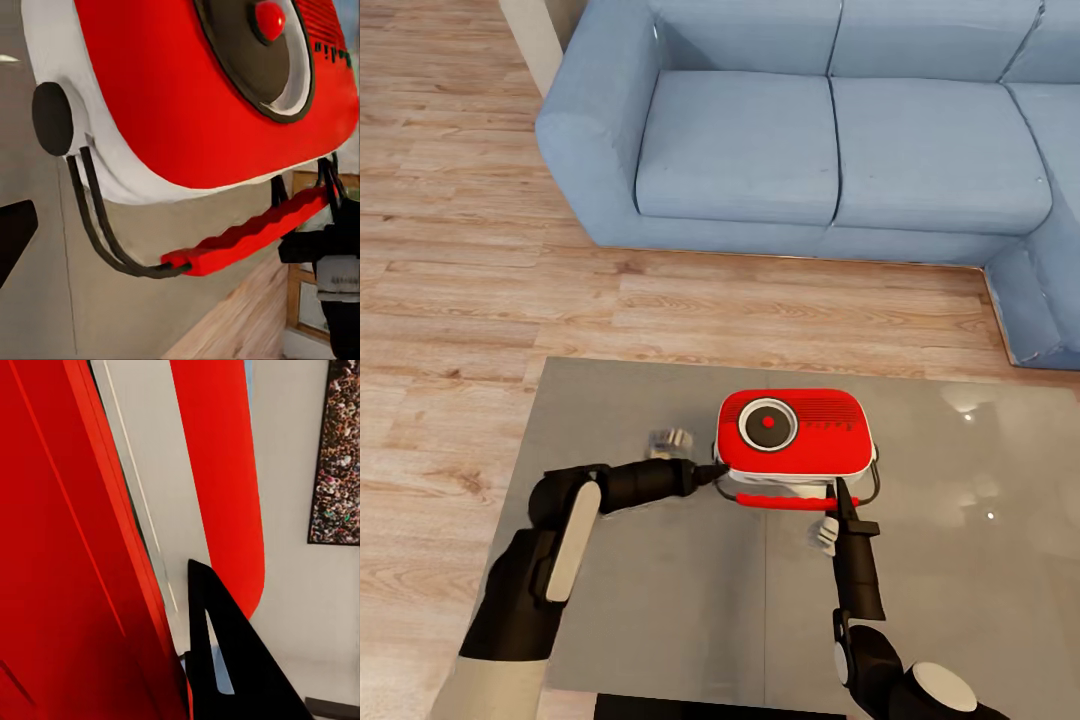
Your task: Turn on the radio receiver that's on the table in the living room.
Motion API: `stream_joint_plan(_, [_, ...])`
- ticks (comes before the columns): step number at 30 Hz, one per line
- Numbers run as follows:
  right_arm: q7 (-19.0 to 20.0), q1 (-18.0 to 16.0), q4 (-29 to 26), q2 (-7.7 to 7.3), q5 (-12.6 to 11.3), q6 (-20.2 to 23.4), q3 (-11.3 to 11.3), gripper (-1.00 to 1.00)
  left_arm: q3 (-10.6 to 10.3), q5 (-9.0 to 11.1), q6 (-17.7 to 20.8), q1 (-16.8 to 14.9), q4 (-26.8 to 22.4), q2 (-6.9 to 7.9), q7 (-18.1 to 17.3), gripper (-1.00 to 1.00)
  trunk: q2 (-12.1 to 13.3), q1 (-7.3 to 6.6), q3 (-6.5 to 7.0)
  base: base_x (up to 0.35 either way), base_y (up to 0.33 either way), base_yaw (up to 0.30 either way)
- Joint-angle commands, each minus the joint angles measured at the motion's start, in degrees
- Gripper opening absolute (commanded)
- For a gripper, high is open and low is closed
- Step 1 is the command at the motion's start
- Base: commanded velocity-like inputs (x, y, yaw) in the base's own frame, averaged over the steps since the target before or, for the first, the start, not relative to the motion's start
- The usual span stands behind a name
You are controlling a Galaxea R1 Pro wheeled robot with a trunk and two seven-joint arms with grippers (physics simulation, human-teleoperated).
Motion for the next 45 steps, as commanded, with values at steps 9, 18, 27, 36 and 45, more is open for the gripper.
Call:
stream_joint_plan(9, [0.0, 0.0, 0.0, 0.00, 0.5, 0.2, 0.0, -1.00, 0.0, 5.1, 0.3, -2.3, 0.0, 0.23, 0.0, 1.00, 0.0, -0.01, 0.00, 0.000, 0.000, 0.000])
stream_joint_plan(18, [0.0, 0.0, 0.0, 0.00, 0.6, 0.3, 0.0, -1.00, 0.1, 9.7, 0.3, -5.2, 0.3, 0.17, 0.1, 1.00, 0.0, -0.01, 0.00, 0.000, 0.000, 0.000])
stream_joint_plan(27, [-0.3, 0.0, -0.1, 0.00, 0.7, 1.5, 0.1, -1.00, 0.2, 11.1, 0.4, -7.6, 0.4, -1.07, 0.4, -1.00, 0.0, -0.01, 0.00, 0.000, 0.000, 0.000])
stream_joint_plan(36, [-0.5, 0.0, -0.1, 0.00, 0.7, 1.6, 0.1, -1.00, 0.2, 11.0, 0.4, -7.7, 0.4, -1.26, 0.5, -1.00, 0.0, -0.01, 0.00, 0.000, 0.000, 0.000])
stream_joint_plan(45, [-4.0, 0.0, -0.3, 0.04, 2.5, 3.3, 3.1, -1.00, 0.2, 11.2, 0.4, -8.3, 1.6, -1.58, 0.7, -1.00, 0.0, -0.01, 0.00, 0.000, 0.000, 0.000])
